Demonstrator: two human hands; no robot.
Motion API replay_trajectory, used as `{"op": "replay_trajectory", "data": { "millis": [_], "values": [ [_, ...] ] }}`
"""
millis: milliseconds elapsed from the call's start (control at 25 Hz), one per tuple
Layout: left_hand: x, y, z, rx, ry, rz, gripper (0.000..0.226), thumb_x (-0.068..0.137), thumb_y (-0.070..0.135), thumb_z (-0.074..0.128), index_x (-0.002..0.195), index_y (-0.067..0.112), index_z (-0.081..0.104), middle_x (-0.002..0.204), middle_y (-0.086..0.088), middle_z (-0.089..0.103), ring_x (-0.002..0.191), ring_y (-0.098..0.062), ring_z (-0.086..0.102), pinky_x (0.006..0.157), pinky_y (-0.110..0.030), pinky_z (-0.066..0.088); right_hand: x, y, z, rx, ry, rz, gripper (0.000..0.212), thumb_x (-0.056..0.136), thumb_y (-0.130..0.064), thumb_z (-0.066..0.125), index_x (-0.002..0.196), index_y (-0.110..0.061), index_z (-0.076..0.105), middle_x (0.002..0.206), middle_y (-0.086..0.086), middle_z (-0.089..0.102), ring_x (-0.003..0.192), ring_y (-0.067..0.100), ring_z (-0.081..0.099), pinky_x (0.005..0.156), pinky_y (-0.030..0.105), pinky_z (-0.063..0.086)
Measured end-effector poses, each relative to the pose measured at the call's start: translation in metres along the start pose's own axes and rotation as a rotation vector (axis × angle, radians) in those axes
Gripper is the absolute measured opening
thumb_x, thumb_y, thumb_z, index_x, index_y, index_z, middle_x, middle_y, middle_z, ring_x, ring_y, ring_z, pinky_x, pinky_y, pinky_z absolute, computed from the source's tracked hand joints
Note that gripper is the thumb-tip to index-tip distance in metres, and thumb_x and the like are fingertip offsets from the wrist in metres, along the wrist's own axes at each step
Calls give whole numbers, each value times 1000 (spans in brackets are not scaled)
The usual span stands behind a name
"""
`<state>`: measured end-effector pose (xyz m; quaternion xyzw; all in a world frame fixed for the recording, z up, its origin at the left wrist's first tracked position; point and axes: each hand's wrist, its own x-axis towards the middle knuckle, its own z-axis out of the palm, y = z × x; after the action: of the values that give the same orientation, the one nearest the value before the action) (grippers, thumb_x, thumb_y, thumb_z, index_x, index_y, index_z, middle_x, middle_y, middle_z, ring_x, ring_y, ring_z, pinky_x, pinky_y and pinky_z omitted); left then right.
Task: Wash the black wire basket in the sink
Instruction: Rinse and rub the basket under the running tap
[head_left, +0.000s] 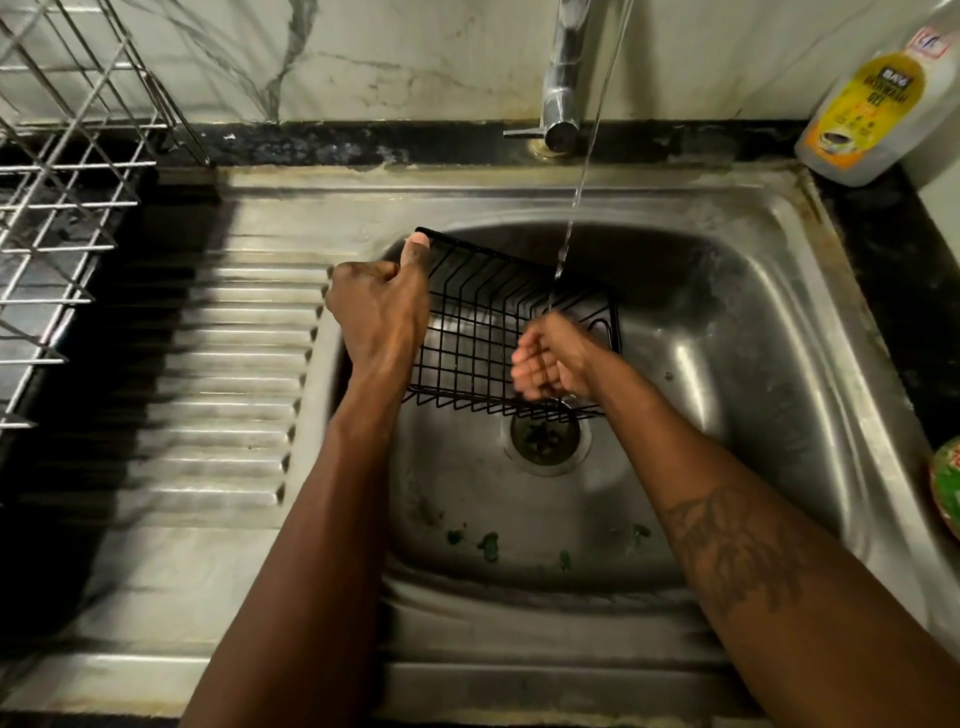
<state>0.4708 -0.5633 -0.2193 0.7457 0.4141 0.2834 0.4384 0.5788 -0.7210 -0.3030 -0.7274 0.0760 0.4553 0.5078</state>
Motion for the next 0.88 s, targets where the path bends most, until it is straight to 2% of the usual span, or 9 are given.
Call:
{"op": "replay_trajectory", "data": {
  "millis": [80,200,280,320,440,520,680,800,880],
  "values": [
    [2,-4,-2,-5,-22,39,64,89,52,68,46,12,42,37,8,31,38,-11,26,49,-23,34,-12,3,-6,-34,-115,40,30,95,-20,46,94,0,68,80,18,73,74,33,75,63,37,60],
    [4,-9,-1,-32,-51,79,68,87,59,64,47,8,42,46,-5,33,46,-19,28,55,-34,42,-6,-3,2,342,-4,-92,29,99,-19,44,90,-3,65,86,17,71,75,28,74,64,36,61],
    [4,-11,-1,-52,-67,87,71,88,59,61,49,3,40,47,-5,32,46,-19,27,54,-37,43,2,-9,11,635,46,-160,27,101,-15,40,91,-3,63,88,14,69,78,24,72,68,33,61],
    [4,-11,-1,-49,-75,91,71,90,57,60,50,2,40,46,-3,32,45,-19,27,53,-36,41,3,-8,13,667,34,-172,26,101,-15,41,92,-4,63,88,13,69,79,23,72,70,32,61],
    [0,-11,-1,-3,-88,89,66,95,52,57,48,10,37,44,3,29,44,-14,25,53,-30,35,1,4,3,327,-71,-138,27,100,-21,46,93,-5,67,81,9,70,76,22,73,73,35,61],
    [1,-14,0,12,-128,87,68,95,56,55,48,10,38,45,0,32,46,-16,28,56,-31,36,2,5,-4,166,-118,-115,28,97,-22,50,94,-3,70,80,10,73,77,24,74,74,38,61],
    [7,-23,1,-106,-227,4,77,88,67,54,58,-3,47,49,-6,38,48,-21,35,59,-40,42,5,-7,-5,201,48,-117,25,94,-24,54,90,-7,71,78,7,72,65,17,73,55,27,58],
    [8,-23,2,-157,-272,-54,73,85,70,54,59,2,47,54,-9,38,51,-24,36,55,-42,40,5,-15,-3,178,73,-87,26,95,-24,52,84,-9,71,71,5,70,61,16,70,53,25,56],
    [6,-20,7,-229,-250,-101,62,86,67,54,64,9,48,59,-12,35,54,-26,33,51,-41,36,6,-23,-9,202,152,-139,27,96,-25,53,83,-10,71,72,5,71,61,15,70,55,26,56]
  ]
}}
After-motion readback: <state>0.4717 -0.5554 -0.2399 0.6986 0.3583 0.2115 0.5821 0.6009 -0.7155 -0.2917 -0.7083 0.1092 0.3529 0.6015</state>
